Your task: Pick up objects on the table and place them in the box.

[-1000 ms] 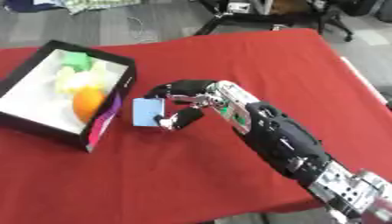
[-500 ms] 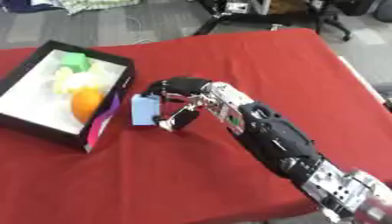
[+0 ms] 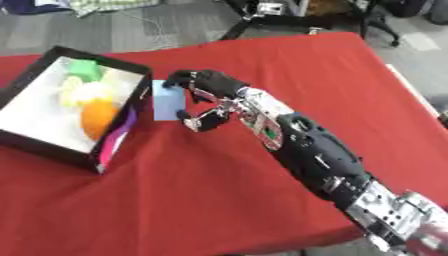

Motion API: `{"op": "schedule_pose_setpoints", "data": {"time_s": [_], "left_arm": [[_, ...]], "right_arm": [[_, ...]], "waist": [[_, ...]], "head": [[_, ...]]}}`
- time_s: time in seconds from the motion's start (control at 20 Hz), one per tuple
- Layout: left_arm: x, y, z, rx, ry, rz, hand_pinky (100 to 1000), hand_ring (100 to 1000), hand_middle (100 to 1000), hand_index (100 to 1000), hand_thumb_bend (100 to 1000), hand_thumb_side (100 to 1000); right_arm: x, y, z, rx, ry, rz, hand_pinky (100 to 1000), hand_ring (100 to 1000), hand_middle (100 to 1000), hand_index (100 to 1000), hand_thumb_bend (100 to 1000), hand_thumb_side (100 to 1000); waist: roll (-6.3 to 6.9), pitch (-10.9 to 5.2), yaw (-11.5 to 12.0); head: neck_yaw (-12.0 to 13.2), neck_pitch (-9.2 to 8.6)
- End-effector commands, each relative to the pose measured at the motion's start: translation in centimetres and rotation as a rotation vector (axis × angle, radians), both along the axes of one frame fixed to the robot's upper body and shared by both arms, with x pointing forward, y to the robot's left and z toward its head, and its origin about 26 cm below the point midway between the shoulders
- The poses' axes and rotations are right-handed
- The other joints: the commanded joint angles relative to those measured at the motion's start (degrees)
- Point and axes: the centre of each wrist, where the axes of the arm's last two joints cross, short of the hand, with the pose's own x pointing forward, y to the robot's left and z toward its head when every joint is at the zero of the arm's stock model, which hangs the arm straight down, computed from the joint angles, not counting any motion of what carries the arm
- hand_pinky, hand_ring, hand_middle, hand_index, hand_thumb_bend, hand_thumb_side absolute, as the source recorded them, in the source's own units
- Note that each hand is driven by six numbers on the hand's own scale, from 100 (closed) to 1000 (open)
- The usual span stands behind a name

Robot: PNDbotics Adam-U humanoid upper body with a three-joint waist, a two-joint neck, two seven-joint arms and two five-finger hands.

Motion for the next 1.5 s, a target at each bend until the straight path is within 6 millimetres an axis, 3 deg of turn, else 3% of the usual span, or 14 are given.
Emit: {"op": "schedule_pose_setpoints", "data": {"time_s": [0.05, 0.25, 0.4, 0.7, 0.85, 0.9, 0.95, 1.05, 1.15, 1.35, 1.5], "left_arm": [[0.2, 0.0, 0.9, -0.002, -0.033, 0.002, 746, 745, 597, 724, 100, 929], [0.3, -0.5, 1.3, -0.009, -0.042, -0.018, 746, 745, 597, 724, 100, 930], [0.4, -1.3, 1.6, -0.015, -0.051, -0.051, 746, 745, 597, 724, 100, 931], [0.7, -3.3, 2.2, -0.015, -0.064, -0.148, 746, 746, 597, 724, 100, 933], [0.8, -4.1, 2.4, -0.012, -0.067, -0.189, 746, 746, 597, 724, 100, 934], [0.8, -4.3, 2.4, -0.011, -0.067, -0.197, 746, 746, 597, 724, 100, 935], [0.8, -4.4, 2.5, -0.011, -0.067, -0.203, 746, 746, 597, 724, 100, 935], [0.8, -4.4, 2.5, -0.010, -0.067, -0.208, 746, 746, 597, 724, 100, 935], [0.8, -4.3, 2.5, -0.011, -0.069, -0.210, 746, 746, 597, 724, 100, 935], [0.7, -4.3, 2.6, -0.010, -0.070, -0.214, 746, 746, 598, 725, 100, 935], [0.7, -4.3, 2.6, -0.010, -0.070, -0.216, 747, 746, 598, 725, 100, 935]], "right_arm": [[0.4, -1.3, 3.7, 0.040, -0.092, -0.027, 777, 454, 243, 470, 100, 198], [1.5, -1.3, 6.7, 0.089, -0.149, -0.044, 786, 461, 246, 477, 100, 203], [3.0, -0.2, 7.8, 0.116, -0.155, -0.047, 803, 470, 250, 485, 100, 204], [5.7, 2.8, 6.9, 0.088, -0.081, 0.012, 840, 507, 283, 524, 100, 199], [6.4, 4.4, 6.1, 0.055, -0.056, 0.062, 872, 559, 391, 634, 100, 198], [6.5, 4.9, 5.9, 0.049, -0.049, 0.079, 889, 594, 478, 721, 100, 198], [6.6, 5.4, 5.8, 0.042, -0.047, 0.102, 924, 674, 609, 846, 100, 331], [6.5, 6.2, 5.9, 0.030, -0.053, 0.154, 978, 804, 781, 923, 100, 532], [6.3, 6.8, 6.1, 0.034, -0.058, 0.205, 1000, 872, 850, 949, 100, 672], [5.7, 7.8, 6.9, 0.080, -0.065, 0.289, 1000, 926, 925, 969, 100, 761], [5.2, 8.5, 7.6, 0.087, -0.065, 0.333, 1000, 936, 941, 975, 100, 717]], "waist": [[0.37, -1.35, 0.05], [0.82, -0.62, 1.07], [1.14, 0.23, 2.58], [1.11, 1.57, 6.24], [0.91, 1.98, 7.67], [0.87, 2.05, 7.89], [0.83, 2.10, 8.04], [0.75, 2.14, 8.13], [0.68, 2.16, 8.11], [0.63, 2.17, 8.12], [0.62, 2.19, 8.12]], "head": [[0.27, -0.07], [-0.36, -0.19], [-1.92, -0.84], [-5.41, -2.16], [-6.63, -2.36], [-6.81, -2.39], [-6.94, -2.42], [-6.94, -2.48], [-6.86, -2.71], [-6.81, -2.77], [-6.85, -2.71]]}}
